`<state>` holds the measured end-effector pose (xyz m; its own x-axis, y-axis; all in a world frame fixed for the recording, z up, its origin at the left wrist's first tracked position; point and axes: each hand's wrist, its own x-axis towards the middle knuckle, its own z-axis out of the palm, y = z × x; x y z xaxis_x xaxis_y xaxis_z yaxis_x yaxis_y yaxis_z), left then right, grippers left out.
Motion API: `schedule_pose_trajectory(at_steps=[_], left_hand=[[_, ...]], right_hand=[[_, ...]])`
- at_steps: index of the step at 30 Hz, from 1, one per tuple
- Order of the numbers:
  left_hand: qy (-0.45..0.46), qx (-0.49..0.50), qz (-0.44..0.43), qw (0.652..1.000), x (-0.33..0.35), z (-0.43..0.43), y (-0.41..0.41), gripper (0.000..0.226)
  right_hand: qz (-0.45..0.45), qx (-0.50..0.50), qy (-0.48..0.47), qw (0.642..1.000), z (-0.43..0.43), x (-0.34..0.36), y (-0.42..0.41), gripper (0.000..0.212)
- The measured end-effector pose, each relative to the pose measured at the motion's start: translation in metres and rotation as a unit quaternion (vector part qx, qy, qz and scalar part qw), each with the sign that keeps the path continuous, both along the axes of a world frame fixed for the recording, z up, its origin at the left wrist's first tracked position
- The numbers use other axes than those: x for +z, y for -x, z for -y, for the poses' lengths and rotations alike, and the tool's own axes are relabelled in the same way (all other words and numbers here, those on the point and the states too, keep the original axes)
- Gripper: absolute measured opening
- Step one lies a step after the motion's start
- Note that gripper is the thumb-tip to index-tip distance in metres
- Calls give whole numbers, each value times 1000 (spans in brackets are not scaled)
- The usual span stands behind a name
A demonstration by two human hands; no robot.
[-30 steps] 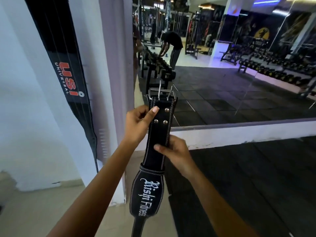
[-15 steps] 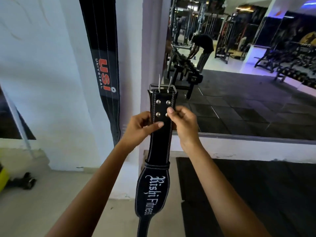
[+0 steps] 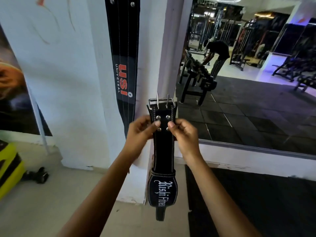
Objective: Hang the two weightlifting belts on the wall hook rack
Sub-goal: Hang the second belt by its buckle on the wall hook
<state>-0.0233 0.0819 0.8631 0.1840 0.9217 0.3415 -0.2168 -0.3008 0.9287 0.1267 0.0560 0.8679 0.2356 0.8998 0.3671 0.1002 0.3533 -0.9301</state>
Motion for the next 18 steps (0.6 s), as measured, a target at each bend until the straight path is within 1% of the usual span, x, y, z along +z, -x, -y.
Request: schedule_pose_trajectory(at_steps=[1,2,4,6,8,10,11,13,15,17,18], left_hand=[[8,1,27,1000,11,-5,2,9],[12,0,38,999,17,-11,3,13],[6,-9,32,999,19,-15,2,25],[1,-21,22,1000,11,-11,1,27],[14,-32,-13,999,-10,-5,3,29],[22,-44,-101,994,-39,1,7,39],[28,-47,-149,987,-56,3,9,37],[45,-43,-209,976,-83,13,13,25],[53,-31,-232,971,-100,17,18,30],[49,-19,-227,972,-97,15,23,39],[40,-11,-214,976,-88,13,25,37]], right_hand=[[-3,7,2,1000,0,-2,1,6],[-5,10,1,1000,1,-3,2,4],[-12,8,-1,1000,0,-2,2,3],[-16,8,0,1000,-2,-2,2,2],[-20,5,6,1000,-2,-3,3,2],[-29,-4,9,1000,-3,-2,4,9],[-36,-7,8,999,-3,-1,4,11],[-46,-7,6,999,-4,0,4,12],[-41,-6,9,999,-6,-2,7,11],[-40,2,17,999,-8,-3,11,9],[-42,7,20,999,-10,-4,14,9]])
